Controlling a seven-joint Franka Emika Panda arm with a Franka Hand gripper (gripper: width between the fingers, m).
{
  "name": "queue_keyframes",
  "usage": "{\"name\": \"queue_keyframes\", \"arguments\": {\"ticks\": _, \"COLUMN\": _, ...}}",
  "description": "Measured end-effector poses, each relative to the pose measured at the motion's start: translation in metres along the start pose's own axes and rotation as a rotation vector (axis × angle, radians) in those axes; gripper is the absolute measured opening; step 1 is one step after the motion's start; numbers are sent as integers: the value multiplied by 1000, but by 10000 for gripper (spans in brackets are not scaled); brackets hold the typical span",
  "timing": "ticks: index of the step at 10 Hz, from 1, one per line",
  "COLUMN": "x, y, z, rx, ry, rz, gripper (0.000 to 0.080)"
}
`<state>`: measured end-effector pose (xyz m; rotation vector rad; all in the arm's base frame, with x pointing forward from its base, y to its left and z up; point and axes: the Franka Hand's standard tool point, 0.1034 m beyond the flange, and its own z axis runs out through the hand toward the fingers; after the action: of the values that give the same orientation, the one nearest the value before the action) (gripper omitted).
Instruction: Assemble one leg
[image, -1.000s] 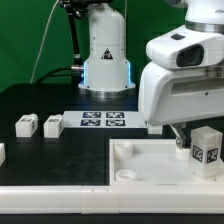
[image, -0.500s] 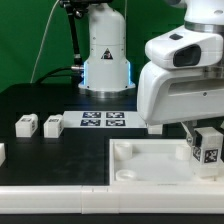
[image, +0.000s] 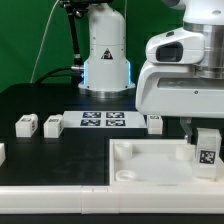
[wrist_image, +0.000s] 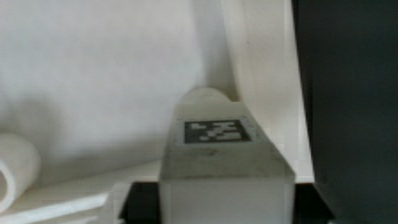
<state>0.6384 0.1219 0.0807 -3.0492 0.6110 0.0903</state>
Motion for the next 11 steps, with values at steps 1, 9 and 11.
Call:
{"name": "queue_keyframes", "arguments": {"ticks": 1, "x": 0, "y": 0, "z": 0, "rx": 10, "ry": 13, "rz": 107, "gripper": 290}}
{"name": "queue_keyframes", "arguments": {"ticks": 9, "x": 2, "y": 1, "z": 0, "rx": 32, "ry": 14, "rz": 501, "gripper": 380}}
{"name": "queue_keyframes", "arguments": {"ticks": 11, "x": 1, "y": -1, "z": 0, "rx": 31, "ry": 15, "rz": 462, "gripper": 610}}
